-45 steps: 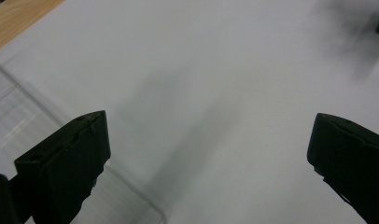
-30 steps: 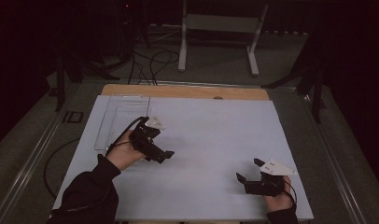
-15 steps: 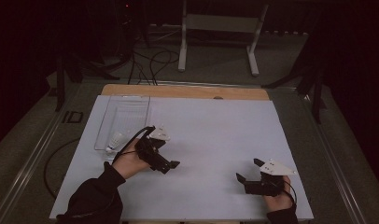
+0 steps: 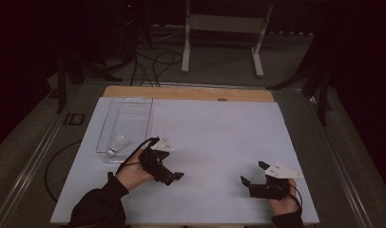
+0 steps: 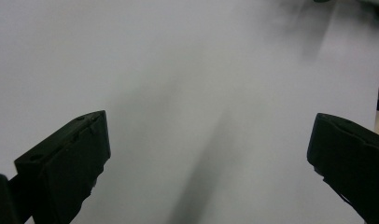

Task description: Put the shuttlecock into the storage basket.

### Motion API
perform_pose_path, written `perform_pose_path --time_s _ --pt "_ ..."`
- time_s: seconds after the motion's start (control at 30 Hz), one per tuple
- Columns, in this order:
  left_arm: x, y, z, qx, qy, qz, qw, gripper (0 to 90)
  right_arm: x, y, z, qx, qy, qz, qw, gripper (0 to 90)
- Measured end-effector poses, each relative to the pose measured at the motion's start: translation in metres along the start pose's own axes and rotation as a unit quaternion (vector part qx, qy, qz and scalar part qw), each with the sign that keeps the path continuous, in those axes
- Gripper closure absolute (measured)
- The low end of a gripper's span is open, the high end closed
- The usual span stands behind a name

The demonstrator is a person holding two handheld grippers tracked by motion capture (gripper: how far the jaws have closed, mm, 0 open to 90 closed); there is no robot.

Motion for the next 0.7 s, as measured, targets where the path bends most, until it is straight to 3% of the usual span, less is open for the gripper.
perform_pose_path --time_s 0.37,0.7 --pt "-0.011 -0.004 -0.020 -0.002 0.000 -0.012 0.9999 0.1 0.000 0.000 0.000 0.001 0.000 0.001 1.0000 9.5" --pt "-0.014 0.000 -0.038 -0.018 0.015 -0.015 0.9996 0.1 0.000 0.000 0.000 0.000 0.000 0.002 1.0000 9.5"
Point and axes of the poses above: each handheld gripper's, and its own axes: y roughly backward along the jaws, z roughly out of its top, x roughly to its left, the point moved 3 cm from there along -y, roughly forward along the jaws, and after that the axes turned 2 degrees about -x, right-handed, at the moved point
